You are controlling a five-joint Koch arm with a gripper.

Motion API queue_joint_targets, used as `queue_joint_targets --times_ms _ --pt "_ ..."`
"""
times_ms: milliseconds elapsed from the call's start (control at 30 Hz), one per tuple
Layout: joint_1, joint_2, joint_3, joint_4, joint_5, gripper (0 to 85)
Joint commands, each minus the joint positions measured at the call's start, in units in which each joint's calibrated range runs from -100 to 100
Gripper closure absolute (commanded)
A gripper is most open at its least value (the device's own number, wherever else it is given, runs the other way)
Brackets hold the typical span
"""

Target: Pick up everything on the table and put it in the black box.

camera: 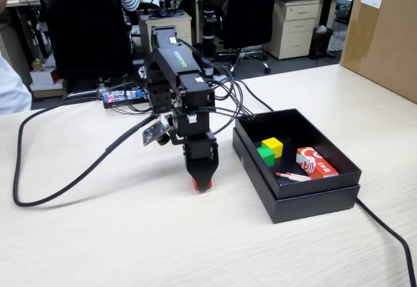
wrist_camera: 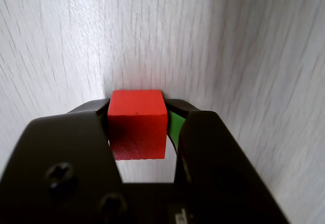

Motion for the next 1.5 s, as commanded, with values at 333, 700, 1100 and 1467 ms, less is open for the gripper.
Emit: queue_joint_targets --times_ms 333,700,1100,1467 --pt "14.0 -20.3 11.4 -0.1 4.1 84.6" --pt "13.9 -1.4 12.4 0.6 5.4 84.1" --pt "13.9 -16.5 4.6 -0.3 5.4 38.8" --pt "11.2 -49.2 -2.3 -0.3 5.1 38.7"
